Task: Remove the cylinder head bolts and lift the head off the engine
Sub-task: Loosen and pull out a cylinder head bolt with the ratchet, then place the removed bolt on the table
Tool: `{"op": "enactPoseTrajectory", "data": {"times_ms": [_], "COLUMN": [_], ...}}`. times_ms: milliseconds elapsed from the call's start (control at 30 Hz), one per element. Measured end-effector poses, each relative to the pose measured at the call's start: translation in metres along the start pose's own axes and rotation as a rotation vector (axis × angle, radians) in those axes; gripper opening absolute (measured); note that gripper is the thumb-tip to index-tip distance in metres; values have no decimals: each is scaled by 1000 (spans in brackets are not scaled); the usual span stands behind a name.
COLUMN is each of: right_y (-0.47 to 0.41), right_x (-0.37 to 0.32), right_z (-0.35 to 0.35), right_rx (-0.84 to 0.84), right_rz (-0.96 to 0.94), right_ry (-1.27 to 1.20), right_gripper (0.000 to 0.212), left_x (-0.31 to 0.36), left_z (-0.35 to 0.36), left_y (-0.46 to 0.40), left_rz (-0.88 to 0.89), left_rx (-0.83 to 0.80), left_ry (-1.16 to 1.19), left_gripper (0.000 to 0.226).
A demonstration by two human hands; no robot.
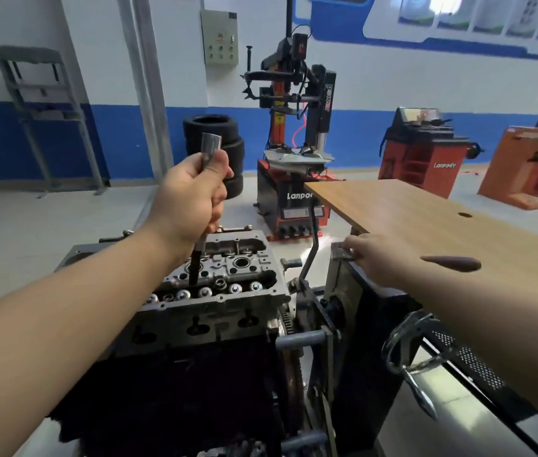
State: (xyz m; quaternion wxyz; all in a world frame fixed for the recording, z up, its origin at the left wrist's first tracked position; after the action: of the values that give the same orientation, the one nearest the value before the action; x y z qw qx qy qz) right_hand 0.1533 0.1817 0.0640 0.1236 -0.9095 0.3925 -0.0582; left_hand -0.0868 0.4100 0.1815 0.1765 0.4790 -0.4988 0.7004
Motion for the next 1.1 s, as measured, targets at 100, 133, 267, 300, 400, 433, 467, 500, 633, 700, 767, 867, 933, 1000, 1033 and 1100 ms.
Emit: {"op": "enactPoseTrajectory", "data": {"times_ms": [100,133,267,300,400,433,467,500,633,700,767,867,933,1000,1033,1100], "right_y": [-2,-4,-5,-4,0,2,4,5,9,9,16,34,36,33,31,29], "right_x": [17,21,31,30,19,18,18,18,-16,-63,-133,-215,-229,-230,-231,-233], "right_z": [21,24,25,25,29,29,28,25,-17,-43,-55,-54,-50,-47,-44,-40], "right_rx": [56,85,111,114,92,85,70,68,221,266,151,23,38,54,53,60], "right_rz": [54,68,194,193,89,77,93,116,212,173,35,-107,-68,-17,-6,-4], "right_ry": [67,57,20,40,197,227,249,267,16,-453,-778,-849,-855,-871,-886,-897], "right_gripper": [48,51,46,46,47,49,51,50,37,31,30,34,33,26,23,21], "left_x": [-5,-7,-17,-19,-25,-25,-26,-25,-19,-17,-20,-21,-21,-23,-24,-25], "left_z": [-4,-7,-15,-15,-17,-16,-15,-14,-13,-11,-9,-8,-9,-12,-13,-14], "left_y": [1,1,-1,-2,-3,-4,-4,-5,-6,-5,0,4,6,7,8,9], "left_rz": [-27,-37,-52,-56,-65,-68,-71,-73,-30,1,17,49,60,56,54,60], "left_rx": [21,30,69,75,102,111,119,125,104,76,69,71,76,83,83,81], "left_ry": [48,58,81,79,89,99,109,114,95,77,78,37,11,6,9,13], "left_gripper": [37,37,36,36,38,38,38,39,39,42,41,37,36,36,36,36]}}
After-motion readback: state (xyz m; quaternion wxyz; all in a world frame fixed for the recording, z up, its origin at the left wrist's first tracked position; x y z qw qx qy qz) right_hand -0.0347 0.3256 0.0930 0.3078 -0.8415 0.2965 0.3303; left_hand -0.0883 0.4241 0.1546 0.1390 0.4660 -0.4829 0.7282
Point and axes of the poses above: each hand's wrist, its own y-axis away from the middle knuckle, its own z-axis out of the palm, x = y × z, the point moved 10 cm from there along -y, towards the middle knuckle, and after that the axes turned 7 degrees about z, right-handed, at the moved point
